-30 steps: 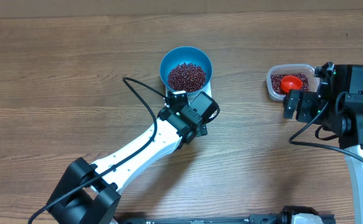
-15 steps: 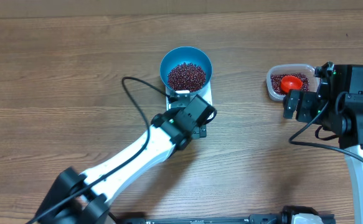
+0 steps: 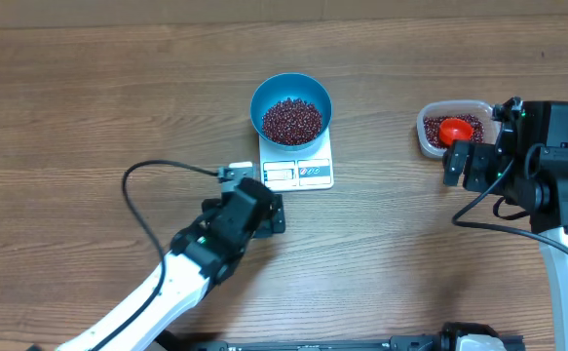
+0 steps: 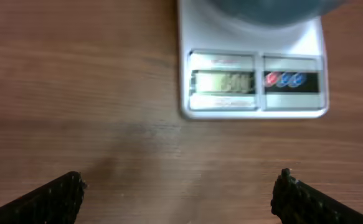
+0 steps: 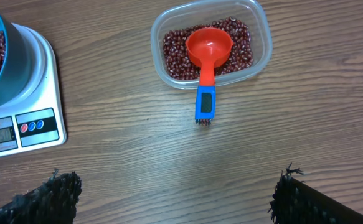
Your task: Scoop item into bowl and weigh 150g on scale
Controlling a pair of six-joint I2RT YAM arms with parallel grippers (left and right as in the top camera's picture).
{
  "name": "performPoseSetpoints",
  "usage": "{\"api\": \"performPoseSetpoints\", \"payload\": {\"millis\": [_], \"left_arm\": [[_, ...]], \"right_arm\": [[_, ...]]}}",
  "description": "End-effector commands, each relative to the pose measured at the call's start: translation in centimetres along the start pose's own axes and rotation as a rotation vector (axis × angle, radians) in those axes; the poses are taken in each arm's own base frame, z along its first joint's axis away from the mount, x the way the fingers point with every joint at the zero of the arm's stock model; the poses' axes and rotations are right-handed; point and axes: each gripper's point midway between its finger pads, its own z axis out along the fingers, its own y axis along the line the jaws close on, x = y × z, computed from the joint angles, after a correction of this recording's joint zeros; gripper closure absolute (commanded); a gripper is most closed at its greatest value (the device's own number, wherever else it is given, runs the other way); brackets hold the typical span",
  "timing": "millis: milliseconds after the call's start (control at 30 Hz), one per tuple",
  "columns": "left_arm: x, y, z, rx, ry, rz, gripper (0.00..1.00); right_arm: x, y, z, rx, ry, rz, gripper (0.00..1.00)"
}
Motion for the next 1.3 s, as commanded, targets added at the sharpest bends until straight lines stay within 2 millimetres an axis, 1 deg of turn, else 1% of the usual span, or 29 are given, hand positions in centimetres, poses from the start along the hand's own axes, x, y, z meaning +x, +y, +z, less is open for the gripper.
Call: {"api": "performPoseSetpoints", "payload": {"millis": [0,267,467,667,867,1067,1267], "left_arm": [[-0.4,-0.7,-1.1,0.110,-0.042,0.058,0.01],[-1.1,-0.8,-2.8,0.171,-0.139,0.112,0.01],[-1.8,-1.5,-4.3,0.259,-0.222,0.209,0.01],[-2.2,-0.9,-5.5,0.311,-0.297,0.255,0.01],[-2.9,0.3,-6.8,0.315,-0.382,0.267,0.01],[-4.1,0.2,-8.9,0.358,-0.517,0.360,0.01],[-5.0,0.9,-10.4,0.357,-0.644,0.368,0.01]], "right_arm": [[-0.7,0.0,-0.5,0.004,-0.026,0.008,0.00],[-0.7,0.0,-0.5,0.004,-0.026,0.008,0.00],[-0.7,0.0,-0.5,0.004,-0.025,0.008,0.00],[-0.7,0.0,-0.5,0.004,-0.026,0.008,0.00],[-0.7,0.0,-0.5,0.004,-0.025,0.008,0.00],[-0.7,0.0,-0.5,0.004,-0.026,0.008,0.00],[-0.7,0.0,-0.5,0.004,-0.026,0.008,0.00]]}}
